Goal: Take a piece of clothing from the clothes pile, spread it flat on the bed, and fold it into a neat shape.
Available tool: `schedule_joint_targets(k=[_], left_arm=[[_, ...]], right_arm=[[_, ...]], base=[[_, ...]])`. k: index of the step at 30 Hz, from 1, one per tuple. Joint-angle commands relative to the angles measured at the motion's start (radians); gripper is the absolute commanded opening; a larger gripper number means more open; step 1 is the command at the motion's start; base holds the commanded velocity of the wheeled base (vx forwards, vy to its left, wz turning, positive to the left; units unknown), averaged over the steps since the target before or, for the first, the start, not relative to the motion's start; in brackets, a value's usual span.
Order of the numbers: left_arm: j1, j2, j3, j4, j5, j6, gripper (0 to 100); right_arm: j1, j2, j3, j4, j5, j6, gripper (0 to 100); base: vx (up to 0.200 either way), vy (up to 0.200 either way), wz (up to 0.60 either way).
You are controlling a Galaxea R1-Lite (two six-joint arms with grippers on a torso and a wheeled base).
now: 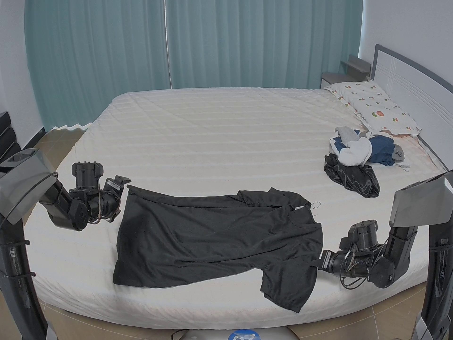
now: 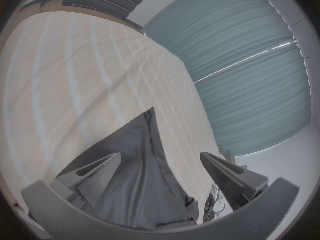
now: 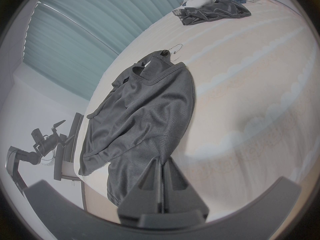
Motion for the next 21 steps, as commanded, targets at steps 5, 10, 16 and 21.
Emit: schedule_joint_targets(k=[5,10,16,21], left_arm=[[-0.005,-0.231,0.330,-0.007,-0.097,0.002,100],[-0.024,-0.284,0.421,0.005,-0.147,0.070,100],[-0.070,-0.274,0.500,0.008,-0.140,0.217,100],[-0.085,-0.245,0.503,0.036,-0.140,0.229,100]], right_arm=[[-0.045,-0.062,0.079,0.014,-0.004,-0.048,0],[-0.140,-0.134,0.109,0.143,0.005,-0.181,0],[-0.235,-0.225,0.110,0.310,0.040,-0.315,0],[-0.265,-0.245,0.104,0.357,0.066,-0.365,0]], base=[[0.000,0.000,0.00],[0.000,0.000,0.00],[0.000,0.000,0.00],[0.000,0.000,0.00]])
